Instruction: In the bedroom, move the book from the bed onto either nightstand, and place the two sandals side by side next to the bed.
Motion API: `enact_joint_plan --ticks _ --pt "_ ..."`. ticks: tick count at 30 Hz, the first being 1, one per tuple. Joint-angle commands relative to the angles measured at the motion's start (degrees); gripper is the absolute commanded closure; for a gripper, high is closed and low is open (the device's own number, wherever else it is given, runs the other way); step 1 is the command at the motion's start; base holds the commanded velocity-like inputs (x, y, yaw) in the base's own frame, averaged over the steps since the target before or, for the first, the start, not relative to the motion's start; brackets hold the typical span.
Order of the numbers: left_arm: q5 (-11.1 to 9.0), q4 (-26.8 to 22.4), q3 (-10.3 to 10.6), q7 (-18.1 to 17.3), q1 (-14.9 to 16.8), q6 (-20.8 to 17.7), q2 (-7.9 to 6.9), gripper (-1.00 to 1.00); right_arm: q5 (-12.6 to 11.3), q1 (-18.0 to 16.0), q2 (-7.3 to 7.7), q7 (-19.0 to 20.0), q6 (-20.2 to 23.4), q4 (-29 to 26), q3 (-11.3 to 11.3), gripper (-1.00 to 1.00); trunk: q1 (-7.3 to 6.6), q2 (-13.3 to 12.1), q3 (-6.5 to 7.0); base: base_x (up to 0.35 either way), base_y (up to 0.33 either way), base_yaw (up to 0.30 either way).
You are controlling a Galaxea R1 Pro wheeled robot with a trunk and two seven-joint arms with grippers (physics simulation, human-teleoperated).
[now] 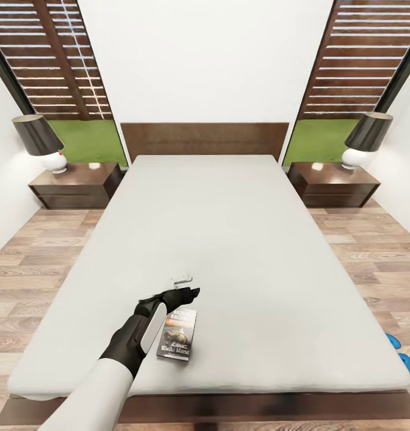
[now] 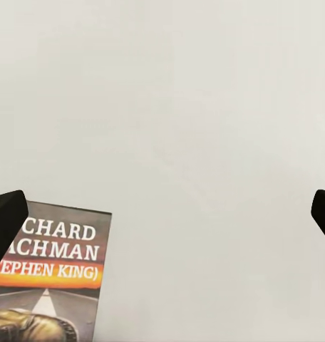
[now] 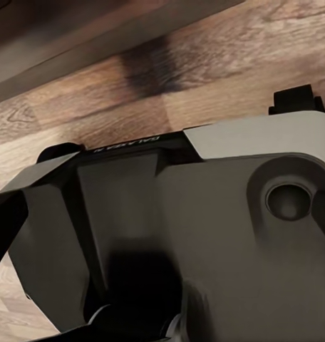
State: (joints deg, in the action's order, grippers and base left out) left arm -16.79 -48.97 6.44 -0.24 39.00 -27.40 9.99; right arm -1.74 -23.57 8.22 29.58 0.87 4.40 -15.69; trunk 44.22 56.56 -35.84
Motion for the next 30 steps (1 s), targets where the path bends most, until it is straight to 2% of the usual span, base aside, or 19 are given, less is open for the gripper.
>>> enact_joint_plan --ticks 1,30 --pt "-0.17 -0.06 -0.02 -0.02 0.02 -0.28 0.01 -1.0 -0.19 -0.07 0.04 0.21 0.09 0.17 -0.3 -1.0 0.23 0.45 -0.23 0.0 0.0 0.0" --pt "-0.17 0.0 -0.02 -0.02 0.02 -0.31 0.01 -1.0 -0.19 -0.07 0.04 0.13 0.09 0.17 -0.3 -1.0 6.6 12.08 -5.44 0.0 0.0 0.0"
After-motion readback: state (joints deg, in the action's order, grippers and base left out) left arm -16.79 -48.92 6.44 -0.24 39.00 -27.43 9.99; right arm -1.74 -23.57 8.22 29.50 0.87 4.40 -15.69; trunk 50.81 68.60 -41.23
